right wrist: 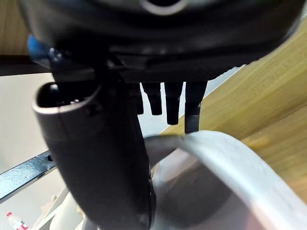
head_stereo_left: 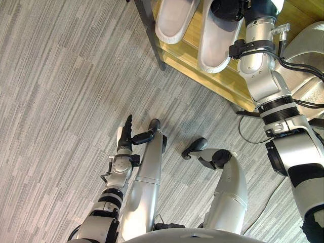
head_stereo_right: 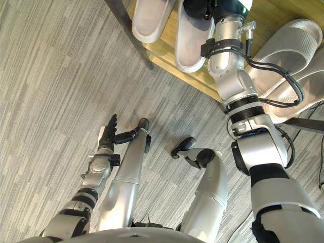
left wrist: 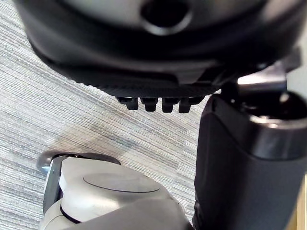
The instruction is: Organize the slippers on the shoe rack
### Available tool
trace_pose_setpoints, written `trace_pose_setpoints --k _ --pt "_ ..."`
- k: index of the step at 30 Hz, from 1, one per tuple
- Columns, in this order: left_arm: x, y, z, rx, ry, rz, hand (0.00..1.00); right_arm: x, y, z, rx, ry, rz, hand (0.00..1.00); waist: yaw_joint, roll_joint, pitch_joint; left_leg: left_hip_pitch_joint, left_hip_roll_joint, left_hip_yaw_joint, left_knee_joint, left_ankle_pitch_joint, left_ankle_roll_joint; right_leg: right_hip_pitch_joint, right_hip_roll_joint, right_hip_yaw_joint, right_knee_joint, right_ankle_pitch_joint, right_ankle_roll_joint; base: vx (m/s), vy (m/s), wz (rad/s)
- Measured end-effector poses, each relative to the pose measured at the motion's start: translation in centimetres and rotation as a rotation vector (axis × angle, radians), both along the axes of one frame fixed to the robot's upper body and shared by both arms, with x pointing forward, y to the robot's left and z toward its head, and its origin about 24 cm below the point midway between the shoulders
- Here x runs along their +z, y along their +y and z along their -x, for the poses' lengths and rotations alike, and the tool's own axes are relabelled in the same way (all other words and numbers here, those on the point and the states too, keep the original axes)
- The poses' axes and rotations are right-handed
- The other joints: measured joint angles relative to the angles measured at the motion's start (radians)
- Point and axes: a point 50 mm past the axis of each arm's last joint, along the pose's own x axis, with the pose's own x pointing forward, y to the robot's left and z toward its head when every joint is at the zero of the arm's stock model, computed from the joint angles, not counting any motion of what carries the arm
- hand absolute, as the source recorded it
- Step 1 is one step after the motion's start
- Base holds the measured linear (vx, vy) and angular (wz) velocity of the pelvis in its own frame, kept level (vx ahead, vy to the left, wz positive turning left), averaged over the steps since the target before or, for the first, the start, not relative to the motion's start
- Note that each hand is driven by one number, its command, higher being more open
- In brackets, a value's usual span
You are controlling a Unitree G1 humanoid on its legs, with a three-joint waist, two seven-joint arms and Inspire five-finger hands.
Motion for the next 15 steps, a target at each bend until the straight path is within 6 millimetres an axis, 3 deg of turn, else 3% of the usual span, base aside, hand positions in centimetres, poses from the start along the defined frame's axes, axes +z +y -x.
trace_pose_setpoints --k 8,15 --pt "-0.6 0.3 0.3 0.007 0.039 -0.007 1.00 -0.3 0.3 0.1 0.019 0.012 0.009 1.00 -0.003 0.000 -0.001 0.041 0.011 0.003 -0.022 0.000 0.000 0.039 0.016 -0.002 -0.028 0.004 0.003 0.02 0.035 -0.02" --pt "-1.0 0.6 0.4 0.018 0.074 -0.009 1.00 -2.8 0.5 -0.2 0.041 0.097 0.022 1.00 -0.008 0.000 -0.001 0.082 0.028 0.013 -0.043 0.000 0.000 0.071 0.034 0.001 -0.051 0.010 0.003 0.01 0.027 -0.06"
